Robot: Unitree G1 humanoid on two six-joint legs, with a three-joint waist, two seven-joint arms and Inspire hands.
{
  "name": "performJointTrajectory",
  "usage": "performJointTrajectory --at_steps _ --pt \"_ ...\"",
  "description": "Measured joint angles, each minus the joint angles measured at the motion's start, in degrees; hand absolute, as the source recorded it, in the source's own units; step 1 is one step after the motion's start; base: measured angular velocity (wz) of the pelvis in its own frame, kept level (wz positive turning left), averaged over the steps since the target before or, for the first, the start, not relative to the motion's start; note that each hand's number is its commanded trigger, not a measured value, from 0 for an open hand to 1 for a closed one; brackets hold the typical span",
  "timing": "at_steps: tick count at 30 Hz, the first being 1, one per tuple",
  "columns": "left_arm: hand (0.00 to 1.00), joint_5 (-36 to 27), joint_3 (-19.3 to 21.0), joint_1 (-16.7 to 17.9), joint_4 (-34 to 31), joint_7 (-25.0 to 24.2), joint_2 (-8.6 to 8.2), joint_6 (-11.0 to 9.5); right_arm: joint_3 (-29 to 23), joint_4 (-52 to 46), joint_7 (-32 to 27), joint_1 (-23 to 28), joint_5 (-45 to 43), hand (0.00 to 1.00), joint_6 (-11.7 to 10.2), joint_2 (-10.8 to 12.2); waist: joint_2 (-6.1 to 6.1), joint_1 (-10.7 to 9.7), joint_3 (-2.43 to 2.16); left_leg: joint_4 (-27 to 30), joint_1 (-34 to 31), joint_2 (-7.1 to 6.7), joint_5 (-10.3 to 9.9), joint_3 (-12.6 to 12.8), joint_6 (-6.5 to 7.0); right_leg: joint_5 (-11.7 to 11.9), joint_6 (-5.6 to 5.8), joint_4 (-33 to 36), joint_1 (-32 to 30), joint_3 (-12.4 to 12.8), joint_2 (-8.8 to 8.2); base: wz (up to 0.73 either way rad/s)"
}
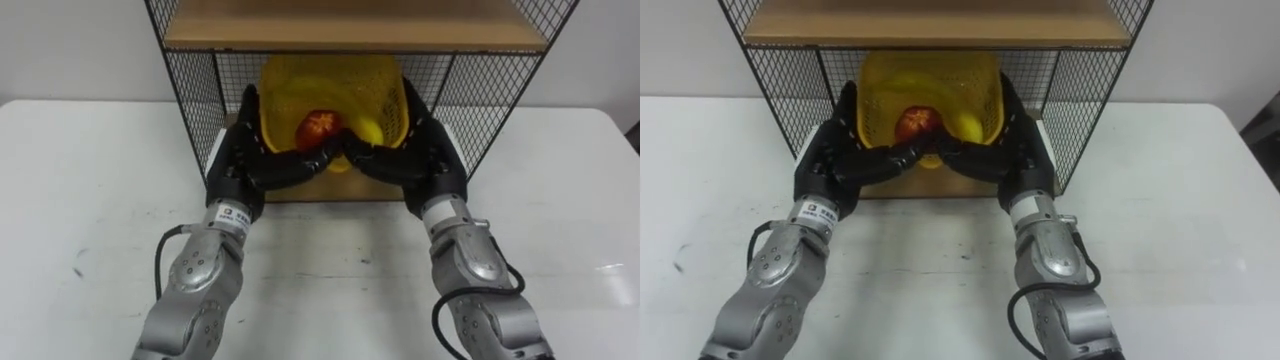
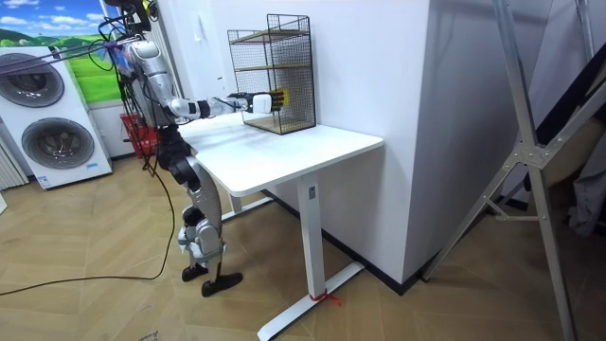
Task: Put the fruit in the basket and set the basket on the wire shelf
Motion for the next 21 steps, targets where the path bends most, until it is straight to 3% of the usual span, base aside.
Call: performJointTrajectory --at_steps 6,14,21 --pt "0.00 -0.23 0.62 -0.29 0.64 0.06 -0.20 1.39 -0.01 1.09 -0.02 -0.42 -0.71 0.00 0.84 0.02 0.01 -0.30 0.01 -0.16 0.69 0.14 0.12 0.08 -0.11 0.05 -0.06 -0.18 0.75 -0.04 0.02 0.02" --pt "0.00 -0.21 0.52 -0.29 3.23 1.74 -0.20 2.59 0.07 1.47 -0.04 -0.40 -1.33 0.00 3.72 -0.28 -0.02 -0.39 0.03 -0.95 0.99 0.22 0.36 0.31 -0.29 0.10 -0.15 -0.08 0.64 -0.11 0.07 0.00" --pt "0.00 1.78 0.44 -0.37 6.44 2.15 0.06 3.68 0.12 4.74 0.06 -0.68 -1.29 0.00 3.74 -0.42 -0.06 -0.39 0.05 -0.98 1.57 0.26 0.38 0.11 -0.32 0.12 -0.19 -0.36 1.43 -0.34 0.08 0.01"
